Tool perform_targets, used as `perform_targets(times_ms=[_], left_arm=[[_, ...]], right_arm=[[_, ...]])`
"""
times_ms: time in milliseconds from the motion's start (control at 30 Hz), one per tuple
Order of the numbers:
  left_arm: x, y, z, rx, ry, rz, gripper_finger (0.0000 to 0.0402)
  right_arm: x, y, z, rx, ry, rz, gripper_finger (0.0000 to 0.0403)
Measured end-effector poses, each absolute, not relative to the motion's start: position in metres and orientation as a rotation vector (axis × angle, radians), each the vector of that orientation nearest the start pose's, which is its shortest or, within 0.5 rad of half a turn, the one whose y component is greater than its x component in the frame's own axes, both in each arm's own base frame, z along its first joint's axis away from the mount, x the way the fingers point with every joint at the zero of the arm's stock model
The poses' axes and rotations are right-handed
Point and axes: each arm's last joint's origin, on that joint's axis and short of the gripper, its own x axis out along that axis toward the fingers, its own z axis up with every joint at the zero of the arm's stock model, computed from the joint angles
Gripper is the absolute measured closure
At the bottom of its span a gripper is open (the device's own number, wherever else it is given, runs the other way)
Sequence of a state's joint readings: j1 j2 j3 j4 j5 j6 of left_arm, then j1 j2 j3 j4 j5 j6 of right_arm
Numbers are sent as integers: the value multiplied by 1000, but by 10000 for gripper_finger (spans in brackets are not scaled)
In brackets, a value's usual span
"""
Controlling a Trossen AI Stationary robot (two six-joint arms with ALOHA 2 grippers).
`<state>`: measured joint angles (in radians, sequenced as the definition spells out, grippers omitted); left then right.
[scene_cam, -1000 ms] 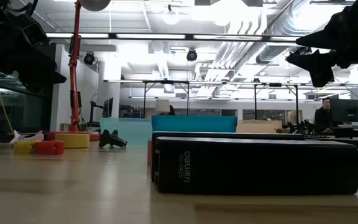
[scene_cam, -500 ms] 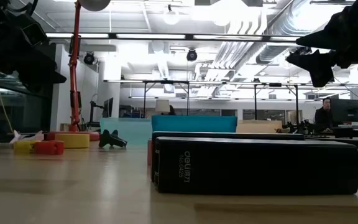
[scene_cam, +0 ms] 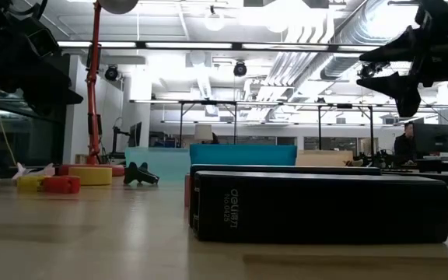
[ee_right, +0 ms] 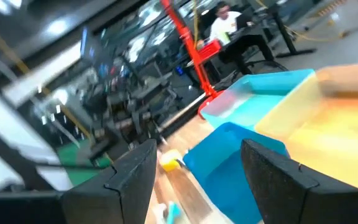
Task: Pick and place Stapler, Stapler remover, tape
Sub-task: Put the white staple remover into the blue bin
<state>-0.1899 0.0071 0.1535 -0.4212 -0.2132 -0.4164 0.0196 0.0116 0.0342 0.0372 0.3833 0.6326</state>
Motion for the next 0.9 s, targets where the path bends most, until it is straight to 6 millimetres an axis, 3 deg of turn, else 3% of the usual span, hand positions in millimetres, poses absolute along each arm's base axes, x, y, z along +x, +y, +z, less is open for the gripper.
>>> perform_targets(times_ms=[367,633,900], left_arm=[[82,-9,175,-359,259,78,184],[82,-9,174,-359,260,79,184],[82,-9,175,-359,260,79,184]], right_arm=[[93,-12,178,634,-207,-458,178],[95,-15,194,405,-135,-578,179],[108,-19,222,127,104,-642,179]])
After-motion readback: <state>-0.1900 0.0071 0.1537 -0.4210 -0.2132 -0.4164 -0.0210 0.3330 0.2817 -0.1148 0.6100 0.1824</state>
